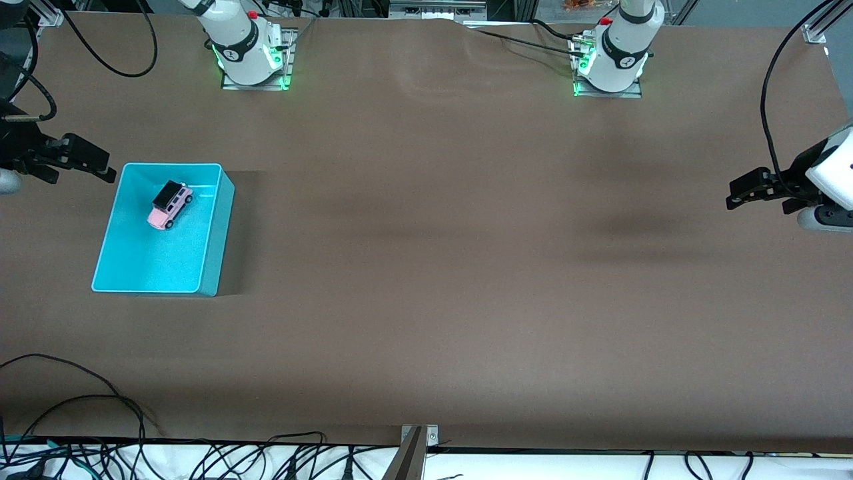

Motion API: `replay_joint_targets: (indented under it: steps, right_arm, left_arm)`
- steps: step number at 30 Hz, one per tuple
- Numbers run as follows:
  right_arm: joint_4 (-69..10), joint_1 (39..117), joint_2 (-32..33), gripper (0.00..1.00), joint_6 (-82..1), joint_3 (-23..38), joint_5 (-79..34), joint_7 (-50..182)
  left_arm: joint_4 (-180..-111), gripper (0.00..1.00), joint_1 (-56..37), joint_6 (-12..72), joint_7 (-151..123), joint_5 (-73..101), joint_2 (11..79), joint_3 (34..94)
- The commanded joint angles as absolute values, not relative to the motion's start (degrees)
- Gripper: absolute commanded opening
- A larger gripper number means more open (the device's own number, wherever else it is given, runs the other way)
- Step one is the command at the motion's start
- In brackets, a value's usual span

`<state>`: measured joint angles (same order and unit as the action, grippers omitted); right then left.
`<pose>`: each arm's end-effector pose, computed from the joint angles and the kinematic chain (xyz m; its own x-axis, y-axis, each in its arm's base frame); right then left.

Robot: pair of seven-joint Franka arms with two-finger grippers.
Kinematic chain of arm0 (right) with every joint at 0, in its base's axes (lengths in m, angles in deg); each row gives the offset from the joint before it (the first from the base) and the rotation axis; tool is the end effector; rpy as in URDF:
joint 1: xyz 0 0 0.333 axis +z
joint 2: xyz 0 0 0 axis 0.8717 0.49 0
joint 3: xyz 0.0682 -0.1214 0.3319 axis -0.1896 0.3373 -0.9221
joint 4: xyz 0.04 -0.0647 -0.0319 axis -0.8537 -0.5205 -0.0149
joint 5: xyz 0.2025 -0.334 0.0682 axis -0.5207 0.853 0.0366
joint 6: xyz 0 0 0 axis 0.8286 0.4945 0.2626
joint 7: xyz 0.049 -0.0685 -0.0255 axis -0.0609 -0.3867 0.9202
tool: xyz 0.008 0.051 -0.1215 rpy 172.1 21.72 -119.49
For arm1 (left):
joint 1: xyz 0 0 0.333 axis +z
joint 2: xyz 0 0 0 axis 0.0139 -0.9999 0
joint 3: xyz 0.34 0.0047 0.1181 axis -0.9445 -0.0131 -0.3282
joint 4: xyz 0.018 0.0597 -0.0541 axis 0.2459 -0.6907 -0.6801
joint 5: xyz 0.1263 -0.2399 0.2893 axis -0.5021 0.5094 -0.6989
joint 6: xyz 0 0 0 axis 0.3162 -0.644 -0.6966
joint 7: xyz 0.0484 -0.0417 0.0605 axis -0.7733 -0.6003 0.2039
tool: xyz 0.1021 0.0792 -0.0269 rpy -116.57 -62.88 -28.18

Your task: Wind and store pink jeep toy

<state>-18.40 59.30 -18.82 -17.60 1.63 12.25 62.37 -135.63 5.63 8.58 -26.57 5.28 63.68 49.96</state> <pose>0.5865 -0.0035 0.6264 0.9999 0.0058 0.0108 0.0062 -0.9993 -0.0376 0.6048 0.0282 0.5801 0.9979 -0.0568 -0.0301 -0.0563 -0.9983 0.0176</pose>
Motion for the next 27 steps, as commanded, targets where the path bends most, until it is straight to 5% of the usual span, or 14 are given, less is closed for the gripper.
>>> replay_joint_targets:
  steps: [1,27]
  right_arm:
    - [-17.31,59.17,-18.81,1.0,-16.39,1.41,12.63,62.57]
    - [-17.31,59.25,-18.81,1.0,-15.6,1.41,12.63,62.48]
  left_arm:
    - [-135.73,1.0,5.71,8.19,-27.87,6.69,64.25,49.83]
    - [-135.73,1.0,5.71,8.19,-27.87,6.69,64.16,49.83]
